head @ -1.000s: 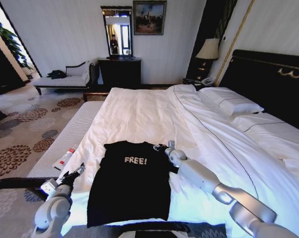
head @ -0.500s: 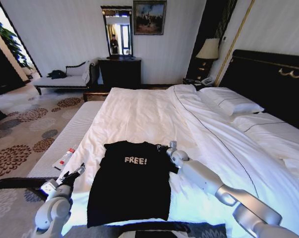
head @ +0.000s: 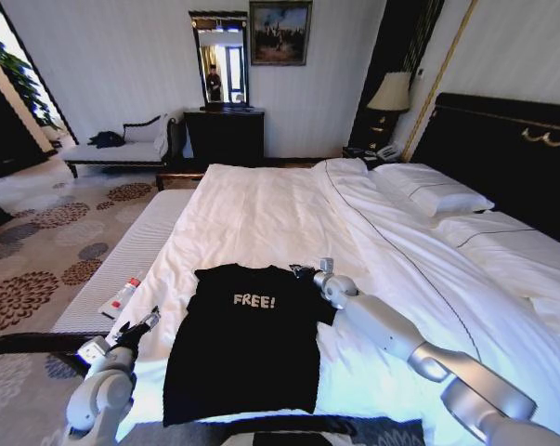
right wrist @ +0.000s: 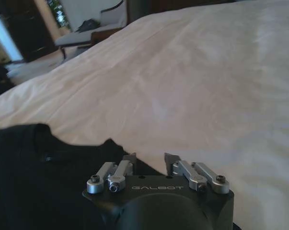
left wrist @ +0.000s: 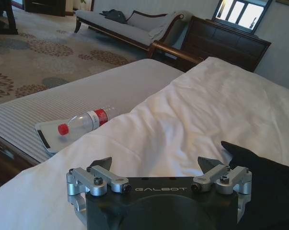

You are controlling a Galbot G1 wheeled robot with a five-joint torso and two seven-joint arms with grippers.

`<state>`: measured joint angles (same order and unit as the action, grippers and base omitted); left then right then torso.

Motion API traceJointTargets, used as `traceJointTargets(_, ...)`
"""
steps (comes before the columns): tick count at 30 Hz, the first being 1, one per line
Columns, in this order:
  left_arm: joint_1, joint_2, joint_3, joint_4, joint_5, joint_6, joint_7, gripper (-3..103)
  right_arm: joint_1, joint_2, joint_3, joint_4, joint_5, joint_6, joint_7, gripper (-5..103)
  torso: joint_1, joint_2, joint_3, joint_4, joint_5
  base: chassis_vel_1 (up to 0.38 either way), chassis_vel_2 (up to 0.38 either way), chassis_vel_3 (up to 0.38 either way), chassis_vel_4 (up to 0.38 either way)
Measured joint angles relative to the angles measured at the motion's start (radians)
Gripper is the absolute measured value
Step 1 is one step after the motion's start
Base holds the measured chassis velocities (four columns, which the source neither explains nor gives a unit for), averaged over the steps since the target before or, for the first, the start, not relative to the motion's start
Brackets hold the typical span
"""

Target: Fold the clothes on the bed.

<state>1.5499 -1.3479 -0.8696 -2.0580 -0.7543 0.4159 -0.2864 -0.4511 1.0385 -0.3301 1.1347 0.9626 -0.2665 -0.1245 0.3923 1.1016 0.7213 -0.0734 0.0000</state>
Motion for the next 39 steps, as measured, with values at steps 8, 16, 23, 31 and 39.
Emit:
traceJointTargets(8, -0.001, 0.009, -0.004, 0.007, -0.002, -0.001, 0.000, 100, 0.009, 0.012, 0.000, -0.058, -0.037, -0.007, -0.067, 63, 0.000, 0.000, 0.000, 0.0000, 0.0000, 0.000, 0.000, 0.000, 0.000)
traceJointTargets(16, -0.015, 0.005, 0.004, 0.025, 0.000, -0.002, 0.000, 100, 0.005, 0.014, 0.000, -0.078, -0.062, -0.005, -0.111, 87, 0.000, 0.000, 0.000, 0.0000, 0.0000, 0.000, 0.000, 0.000, 0.000)
traceJointTargets(23, -0.020, 0.010, 0.005, 0.032, 0.000, -0.003, 0.001, 100, 0.004, 0.019, 0.003, -0.094, -0.096, 0.001, -0.145, 65, 0.000, 0.000, 0.000, 0.0000, -0.0001, 0.000, 0.000, 0.000, 0.000)
traceJointTargets(31, -0.019, 0.011, 0.003, 0.033, -0.001, -0.004, 0.001, 100, 0.005, 0.030, 0.003, -0.099, -0.109, 0.014, -0.147, 38, 0.000, 0.000, 0.000, 0.0000, 0.0000, 0.000, 0.000, 0.000, 0.000)
traceJointTargets(39, -0.017, 0.012, 0.001, 0.031, -0.002, -0.005, 0.001, 100, 0.009, 0.032, 0.006, -0.100, -0.110, 0.049, -0.117, 7, 0.000, 0.000, 0.000, 0.0000, 0.0000, 0.000, 0.000, 0.000, 0.000)
